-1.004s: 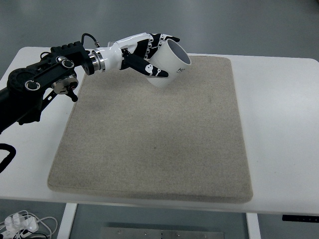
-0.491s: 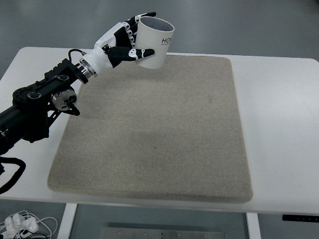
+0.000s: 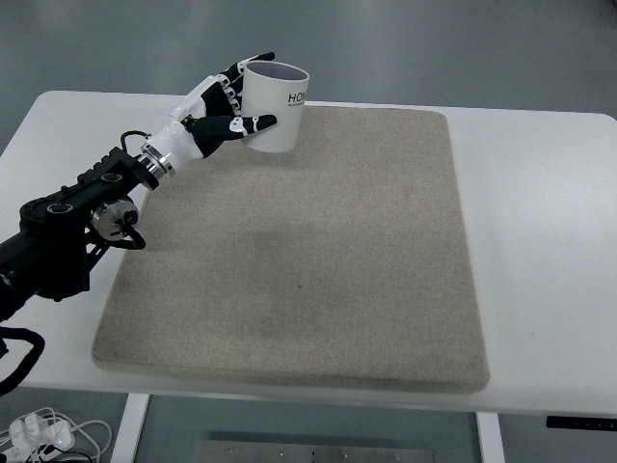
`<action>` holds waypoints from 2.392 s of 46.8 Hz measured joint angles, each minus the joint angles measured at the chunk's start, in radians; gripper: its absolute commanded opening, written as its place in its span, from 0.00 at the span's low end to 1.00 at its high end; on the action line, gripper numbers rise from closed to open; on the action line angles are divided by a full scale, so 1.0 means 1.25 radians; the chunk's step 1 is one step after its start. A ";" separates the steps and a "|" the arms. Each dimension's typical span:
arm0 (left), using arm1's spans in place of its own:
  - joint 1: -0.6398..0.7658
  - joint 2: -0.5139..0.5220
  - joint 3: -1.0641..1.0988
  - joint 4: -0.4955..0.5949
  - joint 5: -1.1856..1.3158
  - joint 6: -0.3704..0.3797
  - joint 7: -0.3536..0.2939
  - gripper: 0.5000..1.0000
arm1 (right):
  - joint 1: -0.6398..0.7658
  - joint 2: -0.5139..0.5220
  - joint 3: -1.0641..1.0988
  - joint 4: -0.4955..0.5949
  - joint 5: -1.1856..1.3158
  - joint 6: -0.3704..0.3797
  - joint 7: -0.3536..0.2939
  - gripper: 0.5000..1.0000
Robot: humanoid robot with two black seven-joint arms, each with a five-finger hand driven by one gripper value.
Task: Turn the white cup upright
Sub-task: 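Lower the upright cup back onto the mat with the left hand, then open the left hand and lift it off the cup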
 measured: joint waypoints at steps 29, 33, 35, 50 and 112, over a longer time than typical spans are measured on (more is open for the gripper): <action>0.026 -0.029 0.005 0.017 0.162 0.030 0.000 0.00 | 0.000 0.000 0.000 0.000 0.000 0.000 0.000 0.90; 0.028 -0.047 0.007 0.039 0.186 0.041 0.000 0.00 | 0.000 0.000 0.000 0.000 0.000 0.000 0.000 0.90; 0.028 -0.053 0.007 0.048 0.198 0.047 0.000 0.00 | 0.000 0.000 0.000 0.000 0.000 0.000 0.000 0.90; 0.047 -0.071 0.005 0.052 0.208 0.078 0.000 0.35 | 0.000 0.000 0.000 0.000 0.000 0.000 0.000 0.90; 0.044 -0.068 -0.009 -0.004 0.197 0.105 0.000 0.99 | 0.000 0.000 0.000 0.000 0.000 0.000 0.000 0.90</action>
